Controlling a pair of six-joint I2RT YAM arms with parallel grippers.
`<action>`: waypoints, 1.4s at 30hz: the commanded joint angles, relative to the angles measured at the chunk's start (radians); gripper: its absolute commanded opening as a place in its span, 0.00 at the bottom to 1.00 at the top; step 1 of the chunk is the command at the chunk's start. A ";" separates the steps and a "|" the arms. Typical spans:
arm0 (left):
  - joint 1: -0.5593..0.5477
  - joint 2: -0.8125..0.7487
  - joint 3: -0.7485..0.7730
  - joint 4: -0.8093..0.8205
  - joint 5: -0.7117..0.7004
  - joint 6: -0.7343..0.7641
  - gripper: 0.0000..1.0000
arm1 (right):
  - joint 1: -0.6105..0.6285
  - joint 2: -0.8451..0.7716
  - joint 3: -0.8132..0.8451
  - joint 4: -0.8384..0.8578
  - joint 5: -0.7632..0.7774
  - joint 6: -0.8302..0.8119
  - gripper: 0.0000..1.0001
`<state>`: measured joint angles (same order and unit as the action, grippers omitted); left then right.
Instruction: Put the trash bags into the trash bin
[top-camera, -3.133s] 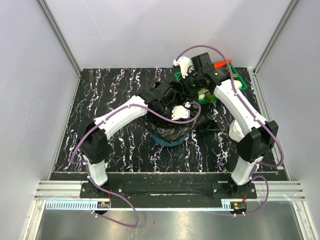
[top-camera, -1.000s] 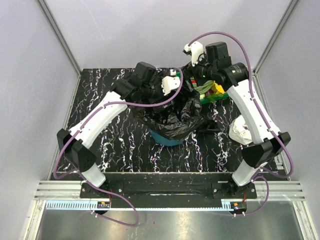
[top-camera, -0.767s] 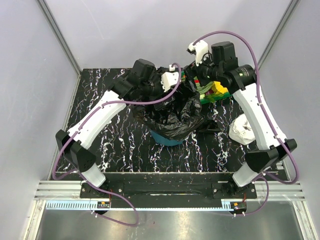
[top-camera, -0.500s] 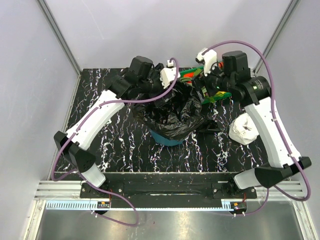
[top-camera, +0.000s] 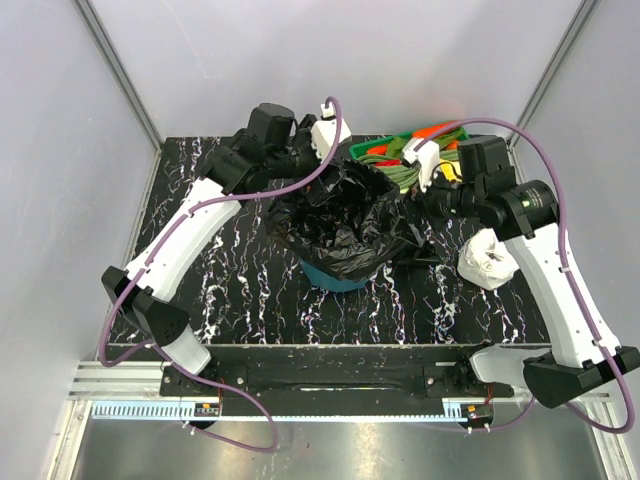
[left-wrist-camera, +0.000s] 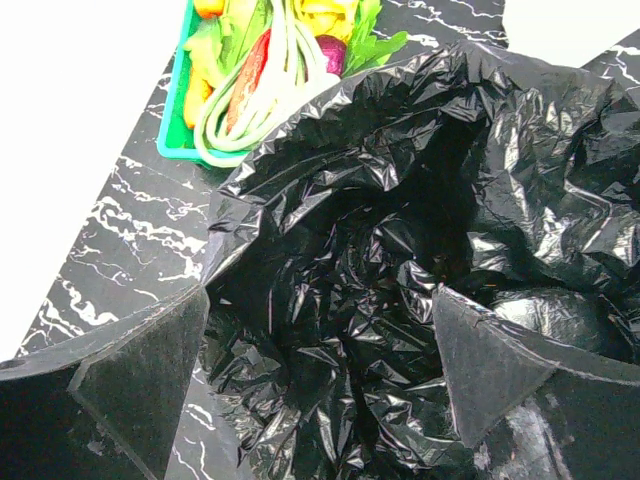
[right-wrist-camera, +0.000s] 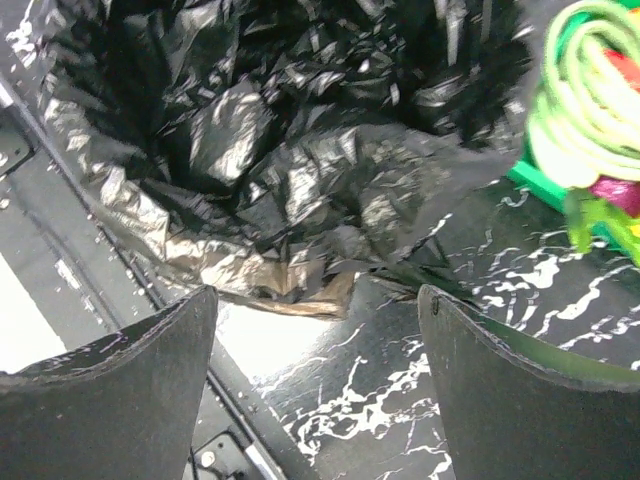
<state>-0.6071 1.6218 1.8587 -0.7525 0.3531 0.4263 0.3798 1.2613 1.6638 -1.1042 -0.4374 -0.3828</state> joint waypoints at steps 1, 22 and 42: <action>0.001 -0.020 0.046 0.047 0.046 -0.035 0.99 | -0.005 -0.030 -0.082 -0.040 -0.121 -0.054 0.86; 0.000 0.029 0.060 0.045 0.093 -0.029 0.99 | -0.005 -0.043 -0.311 0.101 -0.098 -0.159 0.14; -0.106 0.124 -0.012 -0.066 0.064 0.202 0.99 | -0.005 -0.079 -0.431 0.127 -0.044 -0.145 0.00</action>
<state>-0.6739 1.6871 1.8538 -0.7776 0.4217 0.5144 0.3786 1.1847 1.2396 -1.0142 -0.4942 -0.5308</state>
